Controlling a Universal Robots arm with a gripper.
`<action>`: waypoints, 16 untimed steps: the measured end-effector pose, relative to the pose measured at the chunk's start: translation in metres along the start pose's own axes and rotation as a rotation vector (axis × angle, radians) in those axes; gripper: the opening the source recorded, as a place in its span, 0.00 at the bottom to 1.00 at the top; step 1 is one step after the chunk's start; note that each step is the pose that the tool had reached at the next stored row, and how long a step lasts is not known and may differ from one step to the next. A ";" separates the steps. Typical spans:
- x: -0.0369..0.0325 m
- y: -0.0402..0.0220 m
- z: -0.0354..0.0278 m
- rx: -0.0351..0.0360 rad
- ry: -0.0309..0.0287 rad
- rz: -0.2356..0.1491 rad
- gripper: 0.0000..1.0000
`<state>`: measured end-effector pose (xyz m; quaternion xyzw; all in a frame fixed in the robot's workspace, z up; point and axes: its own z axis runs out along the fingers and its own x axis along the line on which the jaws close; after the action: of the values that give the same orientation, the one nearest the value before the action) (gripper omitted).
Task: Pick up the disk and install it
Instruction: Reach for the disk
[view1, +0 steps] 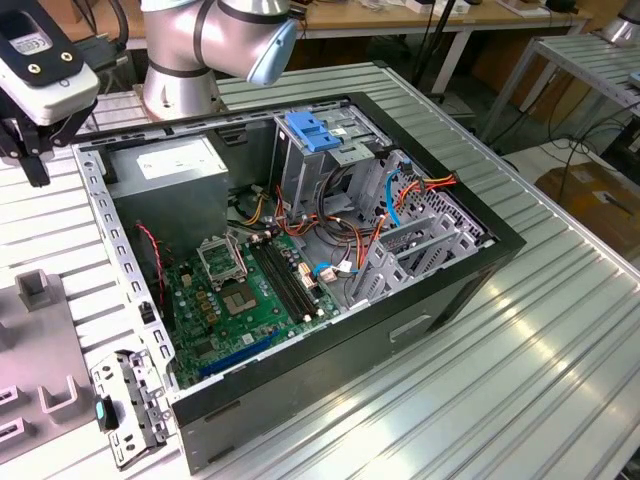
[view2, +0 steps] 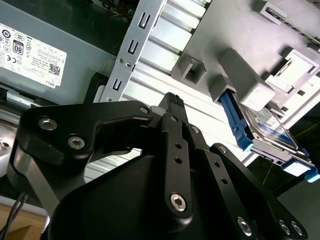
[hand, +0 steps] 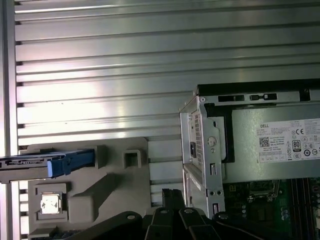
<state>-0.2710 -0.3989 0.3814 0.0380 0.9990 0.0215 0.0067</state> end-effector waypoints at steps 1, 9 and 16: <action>0.0010 -0.0001 0.0001 0.0001 0.0001 0.000 0.11; 0.0121 -0.0010 0.0012 0.0001 0.0011 0.000 0.11; 0.0292 -0.0023 0.0021 0.0001 0.0012 0.000 0.11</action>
<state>-0.3003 -0.3989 0.3788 0.0380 0.9990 0.0215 0.0061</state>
